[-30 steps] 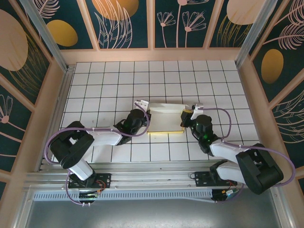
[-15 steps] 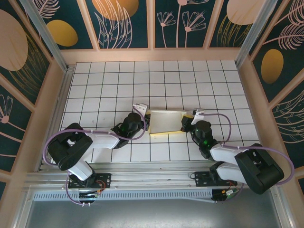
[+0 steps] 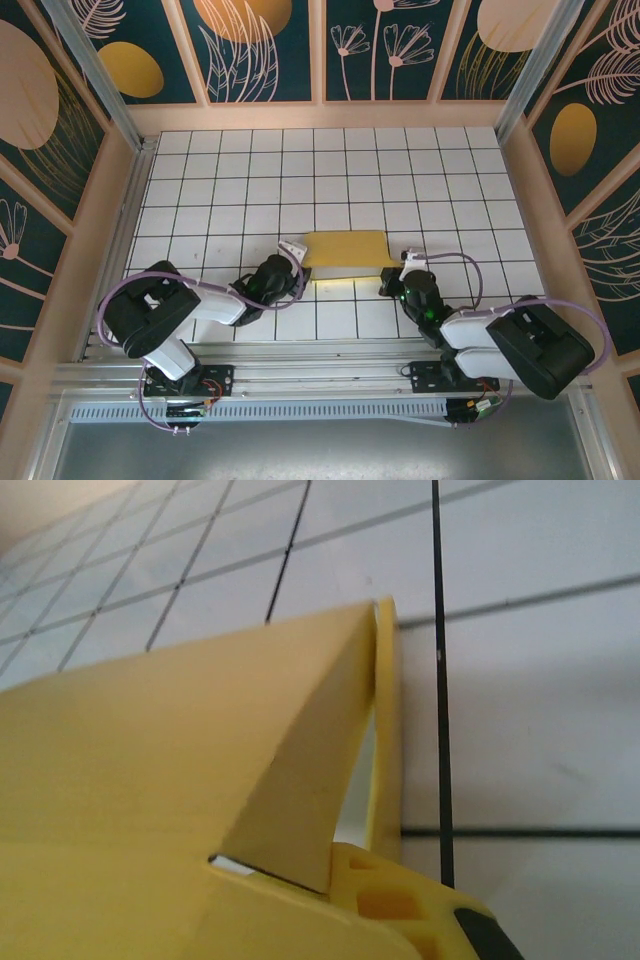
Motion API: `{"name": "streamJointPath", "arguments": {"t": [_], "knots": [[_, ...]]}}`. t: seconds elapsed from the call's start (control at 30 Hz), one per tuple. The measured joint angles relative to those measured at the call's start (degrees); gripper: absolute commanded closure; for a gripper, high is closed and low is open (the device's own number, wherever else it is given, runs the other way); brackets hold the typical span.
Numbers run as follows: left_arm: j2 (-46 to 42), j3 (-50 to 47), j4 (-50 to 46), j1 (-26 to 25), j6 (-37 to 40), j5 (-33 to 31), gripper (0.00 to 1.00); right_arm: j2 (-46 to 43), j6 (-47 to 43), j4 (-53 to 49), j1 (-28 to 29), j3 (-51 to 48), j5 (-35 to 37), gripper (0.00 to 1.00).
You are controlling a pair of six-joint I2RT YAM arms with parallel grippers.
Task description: Fold the paper box
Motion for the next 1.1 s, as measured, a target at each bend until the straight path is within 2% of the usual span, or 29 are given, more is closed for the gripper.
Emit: {"name": "streamJointPath", "arguments": {"t": [0.17,0.37,0.6,0.67,0.77,0.83,0.93,1.1], "knots": [[-0.9,-1.9,-0.6,0.0,0.2,1.9,0.66,2.8,1.6,3.6,1.9,-0.2,2.4,1.00],[-6.3,-5.6,-0.9,0.0,-1.6,2.7,0.54,3.9,2.1,4.7,3.3,0.0,4.5,1.00],[-18.7,-10.3,-2.1,0.0,-7.5,0.6,0.54,3.8,2.0,4.1,3.6,0.1,5.8,1.00],[-24.4,-11.7,-4.9,0.0,-10.8,-2.4,0.55,3.1,2.0,3.0,3.6,0.3,5.9,0.95],[-32.3,-11.4,-11.8,0.0,-16.0,-8.2,0.56,0.7,1.9,0.5,3.6,0.3,5.8,0.80],[-35.9,-9.9,-17.0,0.4,-19.2,-11.6,0.56,-1.9,2.1,-2.2,3.7,0.5,5.4,0.75],[-37.8,-6.9,-23.1,3.3,-23.3,-13.4,0.58,-7.3,2.9,-6.5,4.0,0.6,4.6,0.67],[-36.6,-4.9,-27.2,8.3,-27.2,-13.1,0.58,-19.9,3.2,-14.8,4.0,0.6,4.3,0.62]]}}
